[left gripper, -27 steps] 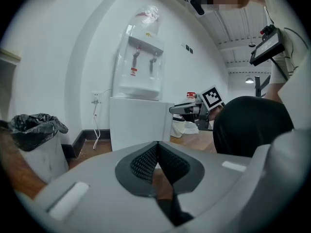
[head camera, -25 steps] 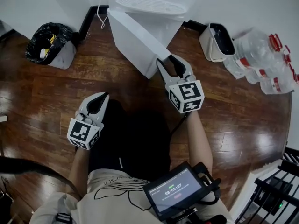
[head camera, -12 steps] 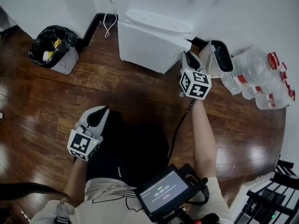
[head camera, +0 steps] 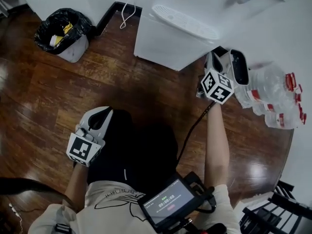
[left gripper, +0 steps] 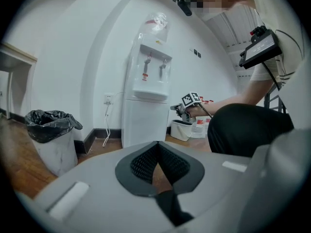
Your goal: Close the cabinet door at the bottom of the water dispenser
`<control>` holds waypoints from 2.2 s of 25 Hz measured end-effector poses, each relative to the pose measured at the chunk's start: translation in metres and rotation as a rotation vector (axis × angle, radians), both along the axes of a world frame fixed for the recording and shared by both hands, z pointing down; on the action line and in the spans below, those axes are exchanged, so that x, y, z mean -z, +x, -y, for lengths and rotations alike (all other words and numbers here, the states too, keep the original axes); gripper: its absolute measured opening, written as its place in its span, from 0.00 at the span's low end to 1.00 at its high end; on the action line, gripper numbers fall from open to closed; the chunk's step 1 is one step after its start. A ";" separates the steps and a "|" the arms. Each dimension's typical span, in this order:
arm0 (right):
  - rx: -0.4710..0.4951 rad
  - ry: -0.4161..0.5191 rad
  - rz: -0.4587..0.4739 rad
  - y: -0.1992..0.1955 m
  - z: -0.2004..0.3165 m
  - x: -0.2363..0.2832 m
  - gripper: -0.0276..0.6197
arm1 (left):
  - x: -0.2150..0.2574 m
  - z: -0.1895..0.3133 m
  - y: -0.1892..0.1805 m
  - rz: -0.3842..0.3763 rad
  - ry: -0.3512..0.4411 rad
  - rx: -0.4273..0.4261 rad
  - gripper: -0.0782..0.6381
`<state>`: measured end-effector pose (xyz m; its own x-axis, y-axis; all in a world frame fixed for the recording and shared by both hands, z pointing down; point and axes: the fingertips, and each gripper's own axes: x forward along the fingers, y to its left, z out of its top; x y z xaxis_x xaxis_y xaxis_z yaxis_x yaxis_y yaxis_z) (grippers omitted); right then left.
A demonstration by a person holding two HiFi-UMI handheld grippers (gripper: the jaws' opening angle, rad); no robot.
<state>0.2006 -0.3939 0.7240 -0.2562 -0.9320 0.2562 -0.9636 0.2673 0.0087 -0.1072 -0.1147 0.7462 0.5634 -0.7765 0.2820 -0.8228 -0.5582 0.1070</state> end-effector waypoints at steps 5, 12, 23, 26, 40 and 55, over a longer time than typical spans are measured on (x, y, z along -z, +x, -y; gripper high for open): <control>0.311 -0.012 0.095 -0.049 -0.125 0.061 0.05 | 0.059 -0.008 0.016 -0.067 -0.077 -0.022 0.14; 0.303 -0.246 0.014 -0.086 -0.324 0.166 0.05 | 0.234 -0.045 0.047 -0.144 -0.071 -0.061 0.14; 0.181 -0.085 0.241 -0.149 -0.401 0.545 0.05 | 0.610 -0.099 0.067 -0.267 0.133 -0.185 0.13; 0.044 0.022 0.199 -0.153 -0.413 0.580 0.05 | 0.639 -0.120 0.060 -0.242 0.176 -0.181 0.12; 0.107 0.012 0.172 -0.170 -0.470 0.578 0.05 | 0.635 -0.178 0.050 -0.188 0.180 -0.097 0.12; 0.167 0.068 0.124 -0.169 -0.462 0.593 0.05 | 0.650 -0.174 0.078 -0.163 0.223 -0.144 0.12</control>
